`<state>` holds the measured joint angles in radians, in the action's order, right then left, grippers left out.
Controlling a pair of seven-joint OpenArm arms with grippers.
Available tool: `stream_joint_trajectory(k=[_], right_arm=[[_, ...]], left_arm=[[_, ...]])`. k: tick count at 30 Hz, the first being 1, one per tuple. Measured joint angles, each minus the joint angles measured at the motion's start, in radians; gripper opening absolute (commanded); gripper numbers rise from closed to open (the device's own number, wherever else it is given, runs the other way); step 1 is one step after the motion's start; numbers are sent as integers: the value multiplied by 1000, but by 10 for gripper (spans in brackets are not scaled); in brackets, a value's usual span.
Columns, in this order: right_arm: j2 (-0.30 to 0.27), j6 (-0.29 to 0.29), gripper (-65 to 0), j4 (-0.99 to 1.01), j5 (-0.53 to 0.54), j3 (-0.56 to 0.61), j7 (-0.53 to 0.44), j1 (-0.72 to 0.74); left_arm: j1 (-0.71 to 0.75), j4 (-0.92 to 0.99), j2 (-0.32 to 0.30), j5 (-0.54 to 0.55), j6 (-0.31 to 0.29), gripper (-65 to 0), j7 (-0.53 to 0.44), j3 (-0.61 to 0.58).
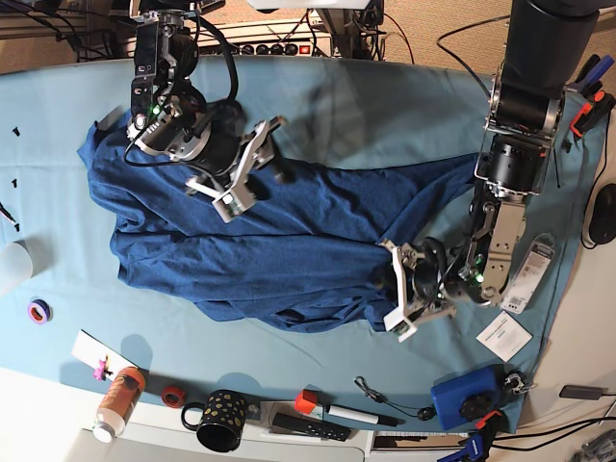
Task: Layout the t-shirt on the table in an organized manner, then fold the t-shirt properly
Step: 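Grasp the shirt with the left gripper and lift it toward the mug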
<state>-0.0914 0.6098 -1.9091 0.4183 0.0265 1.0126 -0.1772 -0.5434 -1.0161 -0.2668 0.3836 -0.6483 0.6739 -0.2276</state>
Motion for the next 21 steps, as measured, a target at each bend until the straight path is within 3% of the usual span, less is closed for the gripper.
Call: stream_joint_trajectory(k=[5, 8, 11, 19, 21], right_arm=[[0, -35, -369, 0, 1, 0, 0, 0], [0, -87, -500, 0, -53, 0, -2, 0], [0, -95, -650, 0, -70, 0, -3, 0], [0, -102, -650, 0, -89, 0, -4, 0], [0, -114, -650, 0, -92, 0, -4, 0]], left_arm=[[-2, 18, -2, 54, 0, -404, -15, 0], [-2, 18, -2, 55, 0, -517, -18, 0], [-4, 18, -2, 55, 0, -643, -24, 0], [-51, 19, -2, 56, 4, -650, -44, 0], [-89, 19, 0, 56, 47, -650, -47, 0]])
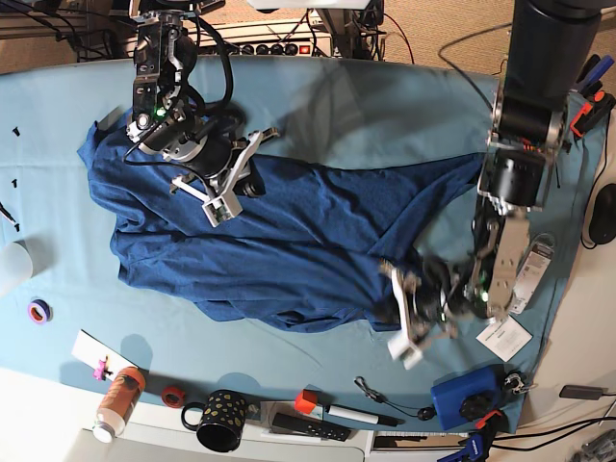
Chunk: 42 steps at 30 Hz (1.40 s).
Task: Layout the t-shirt on the table in an organized manner, then fold the t-shirt properly
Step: 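Grasp the shirt with the left gripper and lift it toward the mug, then lower the shirt with the left gripper and drag the right gripper along the collar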
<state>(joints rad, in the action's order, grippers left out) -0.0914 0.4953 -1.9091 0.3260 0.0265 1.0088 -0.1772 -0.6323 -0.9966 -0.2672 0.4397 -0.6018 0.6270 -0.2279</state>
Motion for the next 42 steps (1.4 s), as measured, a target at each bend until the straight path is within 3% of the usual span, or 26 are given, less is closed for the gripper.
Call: stream_joint_trajectory(k=[11, 24, 30, 34, 39, 40, 42], right_arm=[[0, 1, -650, 0, -23, 0, 0, -1], [0, 2, -650, 0, -23, 0, 5, -1], [0, 1, -650, 0, -23, 0, 7, -3], [0, 1, -650, 0, -23, 0, 8, -3], [0, 2, -650, 0, -23, 0, 8, -3], [0, 1, -650, 0, -23, 0, 8, -3], [0, 2, -650, 0, -22, 0, 7, -3]], left_arm=[[-178, 0, 10, -22, 91, -650, -111, 1], [-213, 0, 172, -198, 105, -650, -330, 0], [-304, 2, 178, -227, 157, -650, -331, 0], [-387, -1, 179, -219, 157, -650, -330, 1], [-390, 0, 181, -204, 149, -650, -306, 0], [-386, 2, 180, -190, 142, -634, -303, -5], [-382, 27, 178, -175, 108, -392, -284, -37]])
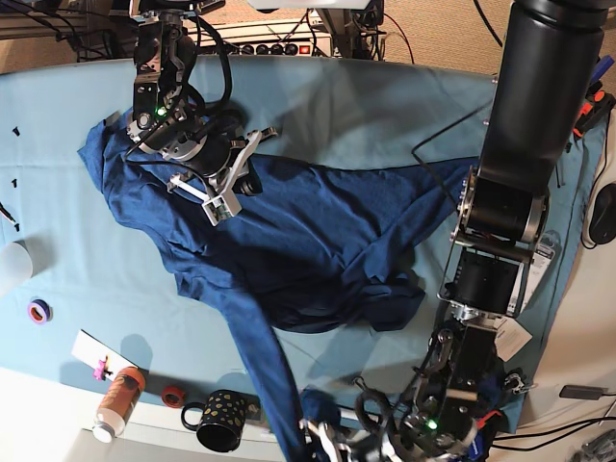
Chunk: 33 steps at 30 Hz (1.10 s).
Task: Layout the t-shirt on the table in an organized manner, then fold the t-shirt properly
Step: 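Lower the shirt with the left gripper and drag the right gripper along the collar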
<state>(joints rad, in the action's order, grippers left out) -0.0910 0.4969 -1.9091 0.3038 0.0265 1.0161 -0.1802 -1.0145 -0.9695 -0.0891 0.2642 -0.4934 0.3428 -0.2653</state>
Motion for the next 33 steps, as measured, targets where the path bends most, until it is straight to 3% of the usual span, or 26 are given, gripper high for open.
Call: stream_joint_trajectory(k=[1, 3, 5, 11, 13, 16, 17, 21, 23, 28, 33], right_arm=[[0, 0, -650, 0, 0, 0, 0, 0], [0, 0, -650, 0, 0, 0, 0, 0], [0, 0, -650, 0, 0, 0, 0, 0], [3, 0, -650, 1, -8, 0, -4, 0], [2, 0, -650, 1, -69, 0, -35, 5], [3, -79, -650, 1, -124, -1, -48, 32], [1, -90, -639, 1, -130, -3, -49, 49], [3, -108, -376, 1, -146, -72, -62, 114], [3, -137, -370, 1, -145, -127, -94, 134], [-2, -138, -370, 81, -92, -275, -116, 231], [-3, -58, -370, 333, -40, -353, -101, 339]], left_arm=[[5, 22, 0, 5, -1, -304, -3, -26], [29, 68, 6, 10, 40, -249, 0, -80], [71, 105, 8, 5, 104, -251, 13, -129], [212, 120, 1, 2, 98, -251, 29, -171], [248, 119, 1, 14, 98, -251, 49, -168], [291, 104, -13, 62, 98, -251, 100, -156], [303, 92, -23, 78, 98, -251, 109, -150], [325, 37, -72, 106, 99, -251, 167, -125], [334, 15, -95, 107, 101, -251, 181, -115], [357, 14, -150, 111, 101, -251, 179, -115], [354, 14, -163, 122, 101, -251, 166, -104]])
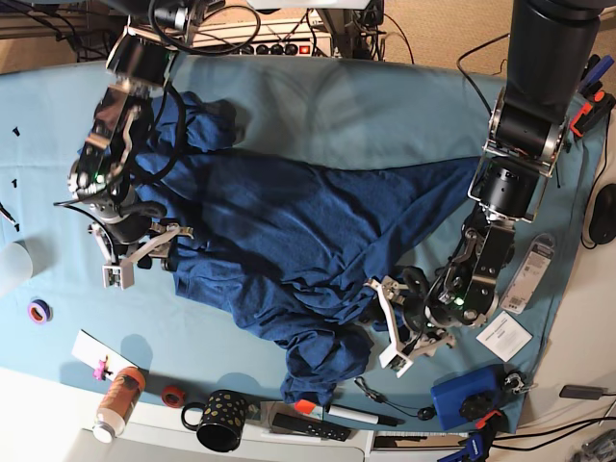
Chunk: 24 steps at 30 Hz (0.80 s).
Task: Layout the t-shirt on the table in an organized manner, then fold the t-shirt properly
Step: 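Lower the shirt with the left gripper and drag the right gripper along the collar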
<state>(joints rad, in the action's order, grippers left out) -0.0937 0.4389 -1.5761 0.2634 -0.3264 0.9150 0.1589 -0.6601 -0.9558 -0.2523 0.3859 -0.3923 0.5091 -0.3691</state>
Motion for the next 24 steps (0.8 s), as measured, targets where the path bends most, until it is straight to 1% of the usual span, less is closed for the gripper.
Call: stream_joint_trajectory(k=[3, 6, 8, 9, 11, 15, 17, 18, 21, 23, 24], right_arm=[[0, 27, -370, 97, 4, -1, -3, 55], [2, 45, -366, 137, 42, -1, -2, 83], [2, 57, -340, 140, 41, -1, 1, 95], [-2, 57, -333, 142, 41, -1, 1, 101], [-17, 58, -332, 143, 42, 0, 0, 113], [-72, 58, -332, 192, 42, 0, -3, 151], [-94, 57, -332, 251, 43, 0, -11, 176], [-101, 56, -332, 288, 46, 0, -16, 189], [-105, 60, -332, 394, 53, -1, -33, 226], [-106, 100, -332, 457, 63, -1, -39, 253], [-105, 108, -332, 492, 74, -1, -50, 269]], left_arm=[[4, -2, 8, 14, -5, -251, -2, 25], [25, -2, 5, 12, -2, -251, -4, 59], [47, -2, 1, 7, -8, -251, -5, 84], [58, -2, 0, 7, -23, -251, -8, 97], [80, -2, 3, 8, -45, -251, -11, 124], [117, -1, 5, 65, -53, -251, -12, 179], [126, 0, 2, 82, -81, -251, -10, 200], [126, 0, 2, 95, -91, -251, -8, 205], [122, 0, 3, 106, -95, -251, -11, 206], [122, 0, 6, 106, -94, -251, -11, 206], [122, 0, 6, 105, -95, -251, -10, 206]])
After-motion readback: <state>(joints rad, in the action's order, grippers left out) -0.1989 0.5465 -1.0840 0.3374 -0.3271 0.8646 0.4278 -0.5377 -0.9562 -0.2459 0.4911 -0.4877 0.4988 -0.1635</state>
